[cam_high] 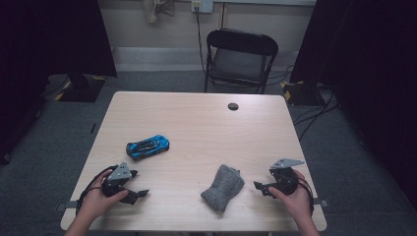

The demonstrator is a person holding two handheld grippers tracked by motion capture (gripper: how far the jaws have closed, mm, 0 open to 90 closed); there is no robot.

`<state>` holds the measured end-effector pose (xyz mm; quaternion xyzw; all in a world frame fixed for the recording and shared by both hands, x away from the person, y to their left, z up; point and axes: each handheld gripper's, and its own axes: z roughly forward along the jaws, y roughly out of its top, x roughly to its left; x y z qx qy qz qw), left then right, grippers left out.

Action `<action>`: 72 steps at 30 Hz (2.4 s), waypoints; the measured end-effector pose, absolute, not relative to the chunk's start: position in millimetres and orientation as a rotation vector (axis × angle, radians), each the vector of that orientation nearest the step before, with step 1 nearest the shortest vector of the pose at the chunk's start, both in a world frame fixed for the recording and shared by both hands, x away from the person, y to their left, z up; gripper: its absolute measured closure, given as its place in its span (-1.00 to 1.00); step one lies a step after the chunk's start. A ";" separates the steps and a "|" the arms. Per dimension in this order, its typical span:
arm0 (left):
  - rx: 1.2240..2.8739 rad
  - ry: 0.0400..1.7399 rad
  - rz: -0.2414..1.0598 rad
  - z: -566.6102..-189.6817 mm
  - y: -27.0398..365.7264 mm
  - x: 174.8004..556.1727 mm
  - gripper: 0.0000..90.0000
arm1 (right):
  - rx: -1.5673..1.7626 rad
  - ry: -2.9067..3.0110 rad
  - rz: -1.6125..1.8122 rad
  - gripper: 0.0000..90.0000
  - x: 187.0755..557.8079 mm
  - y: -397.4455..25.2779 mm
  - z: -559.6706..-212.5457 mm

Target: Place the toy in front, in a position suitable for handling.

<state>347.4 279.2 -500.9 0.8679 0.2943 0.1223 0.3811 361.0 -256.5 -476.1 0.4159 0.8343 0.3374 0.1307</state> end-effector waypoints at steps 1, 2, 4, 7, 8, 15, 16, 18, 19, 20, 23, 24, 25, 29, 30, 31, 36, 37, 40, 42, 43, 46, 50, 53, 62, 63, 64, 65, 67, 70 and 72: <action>2.216 0.750 0.311 -500.9 279.3 347.5 -0.72 | 1.187 2.429 0.979 -0.68 360.3 -252.5 -474.3; 2.216 0.750 0.311 -500.8 279.3 347.5 -0.72 | 1.164 2.432 0.984 -0.65 359.3 -248.4 -472.7; 2.215 0.751 0.311 -500.8 279.3 347.5 -0.72 | 1.135 2.443 1.002 -0.63 357.8 -241.2 -471.2; 2.216 0.750 0.312 -500.9 279.3 347.4 -0.72 | 1.118 2.454 1.042 -0.55 357.0 -232.4 -472.0; 2.216 0.750 0.311 -500.8 279.3 347.5 -0.72 | 1.119 2.457 1.054 -0.54 357.4 -229.9 -472.3; 2.216 0.749 0.310 -500.8 279.5 347.6 -0.72 | 1.038 2.518 1.117 -0.37 352.7 -212.3 -466.9; 2.216 0.750 0.310 -500.8 279.4 347.6 -0.72 | 1.028 2.521 1.113 -0.32 351.9 -209.9 -467.1; 2.216 0.749 0.312 -500.9 279.3 347.5 -0.72 | 1.000 2.540 1.102 -0.15 351.0 -203.2 -469.5; 2.216 0.749 0.312 -500.9 279.3 347.5 -0.72 | 0.993 2.552 1.095 -0.10 351.6 -200.7 -471.3; 2.216 0.750 0.313 -500.9 279.2 347.5 -0.72 | 0.986 2.568 1.088 -0.03 351.9 -198.3 -473.0; 2.216 0.749 0.311 -500.9 279.3 347.6 -0.72 | 1.025 2.563 1.092 0.08 353.2 -195.1 -477.9; 2.216 0.749 0.311 -500.9 279.3 347.6 -0.72 | 1.048 2.568 1.107 0.14 354.7 -195.0 -480.1; 2.216 0.749 0.312 -500.8 279.3 347.6 -0.72 | 1.057 2.567 1.107 0.22 355.8 -195.3 -481.3; 2.217 0.748 0.311 -500.8 279.4 347.8 -0.72 | 1.065 2.552 1.121 0.41 360.1 -196.8 -481.9; 2.217 0.748 0.311 -500.8 279.4 347.8 -0.72 | 1.065 2.546 1.118 0.43 361.6 -197.2 -481.6; 2.217 0.748 0.311 -500.8 279.4 347.8 -0.72 | 1.061 2.535 1.109 0.47 363.2 -197.8 -481.2; 2.217 0.749 0.312 -500.8 279.3 347.7 -0.72 | 1.062 2.509 1.095 0.56 375.2 -201.8 -481.1; 2.217 0.749 0.311 -500.8 279.3 347.8 -0.72 | 1.062 2.509 1.097 0.56 378.3 -202.4 -481.4; 2.217 0.747 0.310 -500.9 279.4 347.9 -0.73 | 1.088 2.488 1.078 0.37 387.7 -203.3 -482.8; 2.217 0.747 0.310 -500.8 279.4 347.9 -0.73 | 1.108 2.470 1.088 0.37 393.2 -204.7 -483.0; 2.217 0.748 0.310 -500.8 279.3 347.8 -0.73 | 1.111 2.462 1.084 0.37 395.6 -205.3 -483.0; 2.217 0.748 0.310 -500.8 279.3 347.8 -0.73 | 1.154 2.416 1.068 0.29 402.6 -207.5 -483.3; 2.217 0.748 0.311 -500.9 279.3 347.7 -0.73 | 1.192 2.394 1.070 0.16 404.8 -208.5 -482.2; 2.217 0.748 0.311 -500.9 279.3 347.8 -0.73 | 1.244 2.353 1.092 -0.01 400.8 -207.5 -475.7; 2.217 0.748 0.311 -500.9 279.2 347.7 -0.73 | 1.266 2.365 1.144 -0.44 378.6 -179.4 -453.1; 2.217 0.748 0.311 -500.9 279.3 347.7 -0.73 | 1.270 2.369 1.148 -0.46 377.3 -175.6 -454.3; 2.217 0.748 0.311 -500.9 279.2 347.7 -0.73 | 1.279 2.376 1.154 -0.49 376.0 -170.7 -456.4; 2.217 0.748 0.311 -500.9 279.3 347.7 -0.73 | 1.288 2.379 1.145 -0.56 375.6 -166.2 -459.3; 2.217 0.747 0.310 -500.9 279.3 347.7 -0.73 | 1.309 2.374 1.100 -0.62 376.3 -159.0 -466.4; 2.217 0.748 0.311 -500.9 279.2 347.7 -0.73 | 1.331 2.373 1.076 -0.66 378.5 -151.9 -475.6; 2.218 0.747 0.310 -500.9 279.2 347.8 -0.73 | 1.312 2.370 1.072 -0.66 380.3 -149.6 -478.8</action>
